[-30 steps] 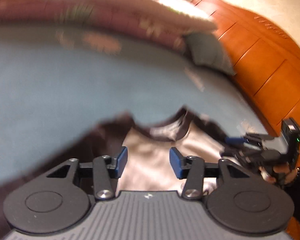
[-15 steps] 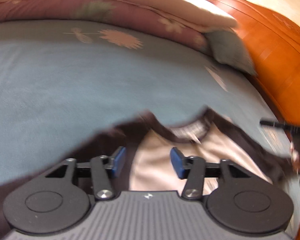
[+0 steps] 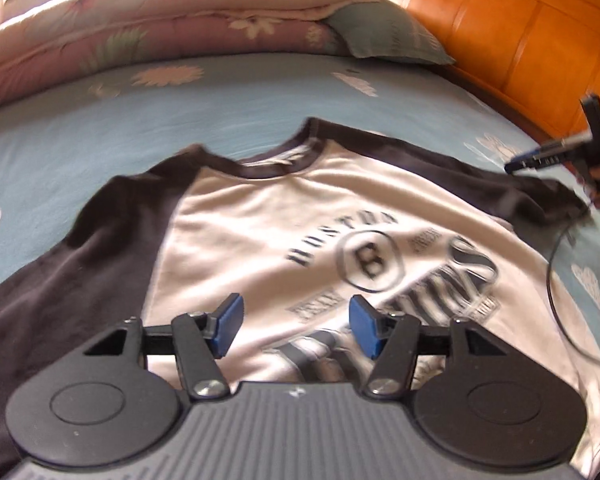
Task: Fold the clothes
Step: 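Open both tools and lay the shirt flat, printed side up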
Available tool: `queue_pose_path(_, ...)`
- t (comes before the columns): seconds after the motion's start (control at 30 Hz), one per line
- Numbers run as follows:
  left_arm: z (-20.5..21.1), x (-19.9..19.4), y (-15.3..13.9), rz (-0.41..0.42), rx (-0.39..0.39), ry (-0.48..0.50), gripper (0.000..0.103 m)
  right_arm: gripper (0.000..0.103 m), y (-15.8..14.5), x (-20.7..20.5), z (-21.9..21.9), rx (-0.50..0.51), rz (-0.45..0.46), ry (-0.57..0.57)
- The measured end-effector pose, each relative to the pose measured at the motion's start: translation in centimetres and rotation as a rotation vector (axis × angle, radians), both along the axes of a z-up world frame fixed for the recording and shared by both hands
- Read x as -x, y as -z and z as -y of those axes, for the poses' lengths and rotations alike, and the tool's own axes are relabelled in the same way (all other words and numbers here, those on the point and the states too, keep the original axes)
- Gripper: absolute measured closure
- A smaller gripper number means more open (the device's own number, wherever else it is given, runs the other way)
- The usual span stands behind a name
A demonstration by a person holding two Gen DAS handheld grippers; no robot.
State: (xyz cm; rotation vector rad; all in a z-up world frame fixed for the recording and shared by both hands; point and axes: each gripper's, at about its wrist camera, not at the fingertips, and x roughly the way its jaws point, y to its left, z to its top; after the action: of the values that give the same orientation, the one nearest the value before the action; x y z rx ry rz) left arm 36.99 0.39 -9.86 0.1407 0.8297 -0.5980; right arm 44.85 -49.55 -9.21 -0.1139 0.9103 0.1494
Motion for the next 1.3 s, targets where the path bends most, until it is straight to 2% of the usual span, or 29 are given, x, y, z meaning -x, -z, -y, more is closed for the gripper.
queue_pose_path(0.17,3.6,1.5,0.6,-0.001,-0.029,0.008,0.033,0.061,-1.9,2.5,4.9,0.025,0.042,0.084)
queue_pose_path(0.3,5.2,2.6,0.9,-0.007,-0.001,-0.052,0.028,0.061,-1.3,4.5,9.2,0.039,0.044,0.157)
queue_pose_path(0.37,5.9,3.1,1.0,-0.020,0.024,-0.086,0.028,0.059,-0.8,5.5,11.4,0.047,0.043,0.192)
queue_pose_path(0.43,6.7,3.5,1.1,-0.038,0.048,-0.106,0.028,0.045,-0.4,6.4,13.5,0.055,0.042,0.227)
queue_pose_path(0.47,7.2,3.7,1.2,-0.048,0.060,-0.110,0.028,0.042,-0.2,6.9,14.6,0.059,0.042,0.244)
queue_pose_path(0.6,9.6,4.1,1.0,-0.055,0.039,-0.095,0.028,0.041,0.7,8.9,18.9,0.076,0.040,0.313)
queue_pose_path(0.67,10.6,4.2,0.7,-0.053,0.038,-0.091,0.028,0.041,1.7,8.9,20.9,0.044,0.037,0.356)
queue_pose_path(0.77,11.8,4.5,0.2,-0.046,0.038,-0.080,0.028,0.039,2.9,9.3,22.1,-0.052,0.058,0.381)
queue_pose_path(0.8,12.2,4.6,0.0,-0.044,0.037,-0.076,0.028,0.043,3.3,9.5,22.4,-0.084,0.066,0.387)
queue_pose_path(0.83,12.6,4.7,-0.2,-0.041,0.036,-0.072,0.028,0.055,3.7,9.7,22.7,-0.116,0.074,0.393)
queue_pose_path(0.9,13.1,4.8,-0.3,-0.040,0.034,-0.062,0.028,0.074,3.4,10.3,22.2,-0.109,0.090,0.385)
queue_pose_path(0.93,13.4,4.9,-0.4,-0.041,0.032,-0.057,0.028,0.076,3.1,10.7,21.9,-0.099,0.098,0.380)
queue_pose_path(1.0,13.6,5.0,-0.5,-0.040,0.027,-0.059,0.028,0.077,2.5,11.3,21.1,-0.077,0.114,0.369)
queue_pose_path(1.1,13.7,5.3,-0.8,-0.030,0.036,-0.050,0.028,0.077,1.2,12.1,21.5,-0.068,0.152,0.423)
queue_pose_path(1.17,13.6,5.3,-0.9,-0.032,0.041,-0.051,0.028,0.068,0.3,12.6,21.9,-0.064,0.178,0.465)
queue_pose_path(1.2,13.5,5.2,-0.8,-0.035,0.043,-0.052,0.028,0.060,-0.2,12.9,22.1,-0.062,0.191,0.486)
queue_pose_path(1.3,13.3,5.2,-0.8,-0.040,0.049,-0.056,0.028,0.060,-1.4,13.3,22.2,-0.033,0.227,0.533)
